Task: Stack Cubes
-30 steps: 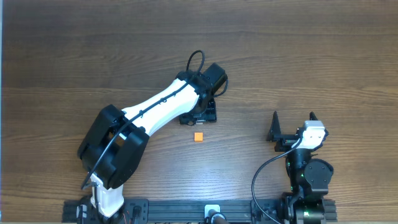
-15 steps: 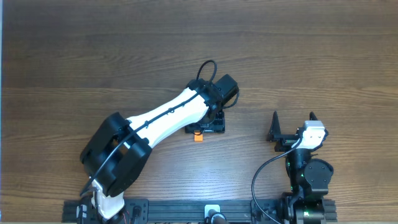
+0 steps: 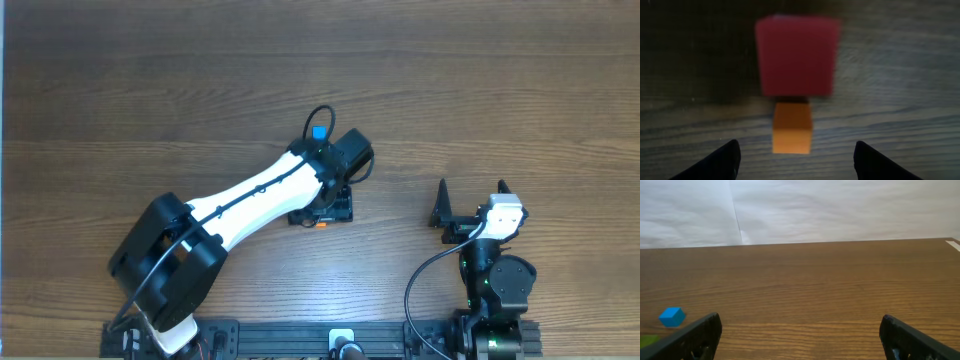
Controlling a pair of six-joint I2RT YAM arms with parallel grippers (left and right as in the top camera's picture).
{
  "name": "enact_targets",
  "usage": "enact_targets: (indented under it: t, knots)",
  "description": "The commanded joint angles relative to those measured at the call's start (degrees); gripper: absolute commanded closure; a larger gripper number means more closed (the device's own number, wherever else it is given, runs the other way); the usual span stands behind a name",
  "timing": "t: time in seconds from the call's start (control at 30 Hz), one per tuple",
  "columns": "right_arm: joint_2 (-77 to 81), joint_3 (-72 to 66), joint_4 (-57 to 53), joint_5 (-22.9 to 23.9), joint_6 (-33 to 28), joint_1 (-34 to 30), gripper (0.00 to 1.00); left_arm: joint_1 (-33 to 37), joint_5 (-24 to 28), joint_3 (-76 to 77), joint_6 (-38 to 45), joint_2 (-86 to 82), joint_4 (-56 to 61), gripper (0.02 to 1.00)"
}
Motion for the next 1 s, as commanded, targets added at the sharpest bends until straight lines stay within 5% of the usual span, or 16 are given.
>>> enact_targets:
  t: [0.03,1.0]
  knots:
    - [-0.2,-0.3,-0.1,0.5,-0.1,0.3,0.009,0.0,1.2,-2.2,-1.5,-2.1,0.6,0.299]
    - [-0.2,-0.3,-0.1,0.5,-0.1,0.3,0.009,-0.5,1.4,-3.9,-2.3,0.5,4.0,0.299]
